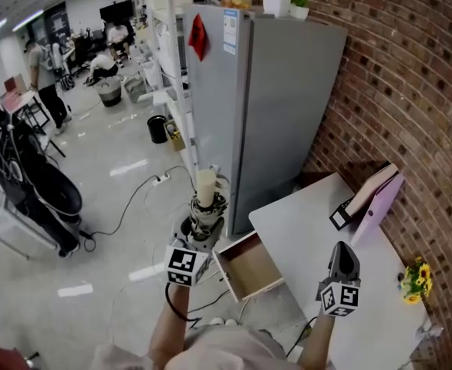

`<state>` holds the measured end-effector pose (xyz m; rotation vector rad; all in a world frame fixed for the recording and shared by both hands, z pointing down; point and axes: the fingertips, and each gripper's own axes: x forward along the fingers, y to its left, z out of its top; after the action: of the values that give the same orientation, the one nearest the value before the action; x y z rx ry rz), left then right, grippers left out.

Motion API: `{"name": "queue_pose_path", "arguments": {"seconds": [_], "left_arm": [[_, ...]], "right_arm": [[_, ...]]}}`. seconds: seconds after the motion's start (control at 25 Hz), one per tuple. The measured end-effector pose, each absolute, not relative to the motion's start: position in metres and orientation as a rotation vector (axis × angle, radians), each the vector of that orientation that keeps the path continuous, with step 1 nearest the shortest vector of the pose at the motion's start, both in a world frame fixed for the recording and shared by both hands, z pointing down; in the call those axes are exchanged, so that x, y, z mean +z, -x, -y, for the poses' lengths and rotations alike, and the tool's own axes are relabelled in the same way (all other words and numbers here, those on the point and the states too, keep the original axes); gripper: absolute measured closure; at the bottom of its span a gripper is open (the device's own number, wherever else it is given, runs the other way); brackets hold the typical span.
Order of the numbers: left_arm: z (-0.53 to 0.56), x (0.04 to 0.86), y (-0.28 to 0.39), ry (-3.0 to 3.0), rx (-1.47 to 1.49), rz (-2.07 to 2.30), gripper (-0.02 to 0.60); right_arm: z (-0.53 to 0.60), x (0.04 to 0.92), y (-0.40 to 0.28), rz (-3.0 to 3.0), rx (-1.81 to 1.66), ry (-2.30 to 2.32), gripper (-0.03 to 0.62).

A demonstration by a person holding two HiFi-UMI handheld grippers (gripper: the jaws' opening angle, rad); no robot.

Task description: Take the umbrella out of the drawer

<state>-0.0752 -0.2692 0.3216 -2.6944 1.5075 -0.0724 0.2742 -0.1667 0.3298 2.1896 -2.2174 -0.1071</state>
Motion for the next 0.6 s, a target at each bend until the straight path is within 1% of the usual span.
{"name": "queue_pose_path", "arguments": {"seconds": [0.32,0.6], "left_arm": [[0.2665,0.3190,0.0647,2.699,-0.051,-1.492,0.298],[0.2601,0.3177,0.0686,2.700,-0.033,-1.498,0.298]], "right_arm": [[0.1655,0.3263,-0.2752,2.211,-0.134,-2.192,0.578],[0.1609,0.3258,-0.2741,2.205,-0.137,-2.196,0.577]]}}
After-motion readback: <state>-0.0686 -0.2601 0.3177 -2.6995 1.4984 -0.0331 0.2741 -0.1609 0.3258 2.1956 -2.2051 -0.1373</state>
